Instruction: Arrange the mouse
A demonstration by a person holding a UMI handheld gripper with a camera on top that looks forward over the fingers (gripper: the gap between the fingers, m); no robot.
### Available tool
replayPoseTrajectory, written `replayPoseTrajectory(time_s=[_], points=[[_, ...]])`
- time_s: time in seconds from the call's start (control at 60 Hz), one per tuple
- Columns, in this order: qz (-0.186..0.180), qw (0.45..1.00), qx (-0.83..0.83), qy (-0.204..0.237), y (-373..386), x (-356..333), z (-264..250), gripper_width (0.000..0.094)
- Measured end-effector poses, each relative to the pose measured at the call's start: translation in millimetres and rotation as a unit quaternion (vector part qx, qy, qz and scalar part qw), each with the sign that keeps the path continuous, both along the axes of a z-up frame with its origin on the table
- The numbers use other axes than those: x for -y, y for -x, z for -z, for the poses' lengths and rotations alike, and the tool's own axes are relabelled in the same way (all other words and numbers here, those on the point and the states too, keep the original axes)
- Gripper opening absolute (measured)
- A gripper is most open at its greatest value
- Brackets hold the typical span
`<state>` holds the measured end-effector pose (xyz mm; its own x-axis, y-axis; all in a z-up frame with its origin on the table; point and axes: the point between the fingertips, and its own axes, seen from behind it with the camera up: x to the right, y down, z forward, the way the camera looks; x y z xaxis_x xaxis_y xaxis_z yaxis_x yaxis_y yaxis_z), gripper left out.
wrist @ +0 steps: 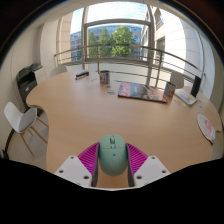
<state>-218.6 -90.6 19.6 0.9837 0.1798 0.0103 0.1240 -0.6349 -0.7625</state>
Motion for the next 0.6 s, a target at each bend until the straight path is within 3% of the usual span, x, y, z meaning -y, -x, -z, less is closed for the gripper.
replayPoseTrajectory(time_s=[0.183, 0.317, 0.4, 0.467, 0.6], points=[[-0.01, 0.989, -0.071, -0.133, -30.6, -54.6, -170.2, 0.0412], [0.03, 0.968, -0.099, -0.227, -143.3, -103.3, -285.0, 0.0411], [0.071, 0.961, -0.094, -0.25, -241.8, -133.3, -294.4, 0.0411], [0.102, 0.962, -0.06, -0.247, -328.0, -152.3, -271.1, 0.0409], [0.156, 0.975, -0.041, -0.151, -453.3, -177.1, -173.7, 0.041]])
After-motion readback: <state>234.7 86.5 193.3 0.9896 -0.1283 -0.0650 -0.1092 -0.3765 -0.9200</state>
